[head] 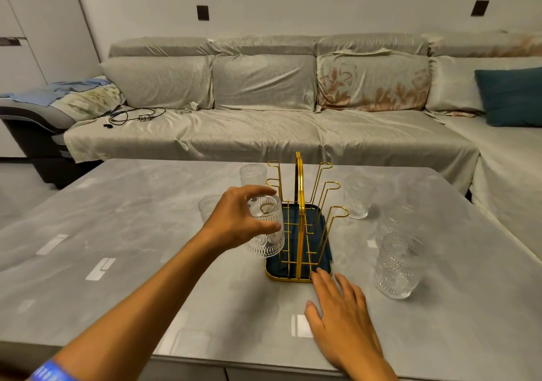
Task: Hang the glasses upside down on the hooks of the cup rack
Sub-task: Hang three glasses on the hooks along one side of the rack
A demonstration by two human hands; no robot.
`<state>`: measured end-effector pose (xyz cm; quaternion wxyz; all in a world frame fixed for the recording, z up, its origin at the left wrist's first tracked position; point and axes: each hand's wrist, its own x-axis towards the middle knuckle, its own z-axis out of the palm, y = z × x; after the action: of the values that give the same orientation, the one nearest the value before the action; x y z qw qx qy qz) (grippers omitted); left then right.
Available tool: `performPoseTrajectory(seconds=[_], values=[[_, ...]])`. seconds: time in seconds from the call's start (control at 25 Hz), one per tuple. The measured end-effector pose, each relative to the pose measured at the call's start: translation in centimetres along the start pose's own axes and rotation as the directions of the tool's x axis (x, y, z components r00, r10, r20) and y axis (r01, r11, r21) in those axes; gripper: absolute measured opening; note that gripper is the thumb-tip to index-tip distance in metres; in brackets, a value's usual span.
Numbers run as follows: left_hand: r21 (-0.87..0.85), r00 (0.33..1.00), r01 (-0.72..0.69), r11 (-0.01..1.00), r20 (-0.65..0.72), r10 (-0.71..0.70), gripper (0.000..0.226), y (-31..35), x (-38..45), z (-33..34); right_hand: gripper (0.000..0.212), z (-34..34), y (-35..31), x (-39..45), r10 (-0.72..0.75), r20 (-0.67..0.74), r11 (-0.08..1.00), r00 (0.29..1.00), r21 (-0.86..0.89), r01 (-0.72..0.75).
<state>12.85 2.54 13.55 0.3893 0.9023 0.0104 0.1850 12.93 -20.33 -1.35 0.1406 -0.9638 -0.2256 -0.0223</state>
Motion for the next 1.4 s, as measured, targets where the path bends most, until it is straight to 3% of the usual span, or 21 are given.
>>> performPoseTrajectory(seconds=[0.28,0.36,0.4,0.48,0.56,0.64,0.72,0.92,1.04,1.2,1.4], values=[[-0.092,0.998,0.041,0.995,0.042,-0.037,0.066,-1.1,-0.6,0.7,0.064,0.0,0.0,0.1,0.017,0.028,1.000,0.999,-0.012,-0.017],[-0.385,0.996,0.088,0.919,0.012,-0.090,0.058,-2.8,-1.4,0.1,0.064,0.1,-0.1,0.3,0.023,0.038,1.000,0.999,-0.019,-0.022],[-0.542,0.983,0.088,0.836,-0.091,-0.163,0.051,-4.1,-1.8,-0.3,0.064,0.1,-0.1,0.5,0.027,0.039,0.999,0.999,-0.020,-0.026],[-0.706,0.863,0.105,0.700,-0.286,-0.417,0.037,-7.3,-2.4,-0.8,0.064,0.1,-0.1,0.6,0.030,0.038,0.999,0.999,-0.021,-0.029],[-0.619,0.755,0.246,0.746,-0.361,-0.548,0.048,-10.2,-2.6,-0.4,0.064,0.1,-0.1,0.3,0.029,0.018,0.999,0.999,-0.022,-0.029],[-0.466,0.761,0.364,0.806,-0.350,-0.546,0.079,-12.4,-2.2,1.0,0.065,0.0,-0.1,0.1,0.044,0.003,0.999,0.999,-0.018,-0.044],[-0.439,0.798,0.386,0.811,-0.282,-0.533,0.096,-13.4,-1.6,2.6,0.064,-0.1,-0.1,0.0,0.062,0.011,0.998,0.998,-0.013,-0.062],[-0.343,0.744,0.511,0.788,-0.284,-0.605,0.074,-14.7,0.0,3.7,0.064,0.1,0.0,0.4,0.070,0.037,0.997,0.997,-0.021,-0.070],[-0.331,0.779,0.463,0.822,-0.290,-0.556,0.072,-14.5,0.3,2.6,0.064,0.1,0.0,0.7,0.073,0.069,0.997,0.995,-0.040,-0.071],[-0.184,0.870,0.333,0.925,-0.317,-0.377,0.088,-12.3,1.0,-1.8,0.065,0.3,0.0,0.9,0.075,0.084,0.996,0.994,-0.058,-0.071],[-0.335,0.897,0.118,0.935,-0.367,-0.245,0.077,-5.7,4.4,-8.6,0.066,0.3,0.0,1.2,0.091,0.106,0.994,0.990,-0.069,-0.084]])
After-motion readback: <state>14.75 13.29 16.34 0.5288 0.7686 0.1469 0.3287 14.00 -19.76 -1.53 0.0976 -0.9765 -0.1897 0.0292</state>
